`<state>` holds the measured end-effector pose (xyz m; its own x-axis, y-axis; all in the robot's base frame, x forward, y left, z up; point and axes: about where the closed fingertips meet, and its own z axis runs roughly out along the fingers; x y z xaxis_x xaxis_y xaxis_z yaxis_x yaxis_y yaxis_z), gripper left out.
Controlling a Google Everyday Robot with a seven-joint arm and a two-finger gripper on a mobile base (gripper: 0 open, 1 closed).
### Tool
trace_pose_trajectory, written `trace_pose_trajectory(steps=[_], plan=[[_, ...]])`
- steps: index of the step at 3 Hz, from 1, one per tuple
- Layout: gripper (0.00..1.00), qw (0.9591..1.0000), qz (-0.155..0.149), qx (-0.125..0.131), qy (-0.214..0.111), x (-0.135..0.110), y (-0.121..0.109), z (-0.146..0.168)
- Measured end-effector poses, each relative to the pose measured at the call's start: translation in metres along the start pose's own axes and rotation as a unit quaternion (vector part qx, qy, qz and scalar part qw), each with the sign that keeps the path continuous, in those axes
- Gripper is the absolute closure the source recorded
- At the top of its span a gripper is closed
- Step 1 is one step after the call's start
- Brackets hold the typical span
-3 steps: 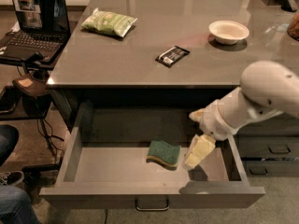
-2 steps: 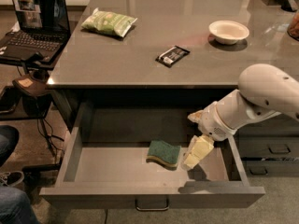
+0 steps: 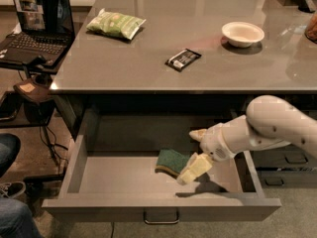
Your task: Pick sponge from top drawer and place on counter
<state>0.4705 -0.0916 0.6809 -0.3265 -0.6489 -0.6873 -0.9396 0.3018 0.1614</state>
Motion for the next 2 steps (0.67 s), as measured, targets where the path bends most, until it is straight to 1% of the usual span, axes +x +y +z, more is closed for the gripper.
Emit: trace_pose_trajectory(steps=[1, 2], plan=[[0.0, 0.9996, 0.008, 0.02, -0.018, -0.0042, -0.0143, 0.0078], [0.0, 0.9996, 0.008, 0.02, -0.018, -0.0042, -0.0143, 0.0078]])
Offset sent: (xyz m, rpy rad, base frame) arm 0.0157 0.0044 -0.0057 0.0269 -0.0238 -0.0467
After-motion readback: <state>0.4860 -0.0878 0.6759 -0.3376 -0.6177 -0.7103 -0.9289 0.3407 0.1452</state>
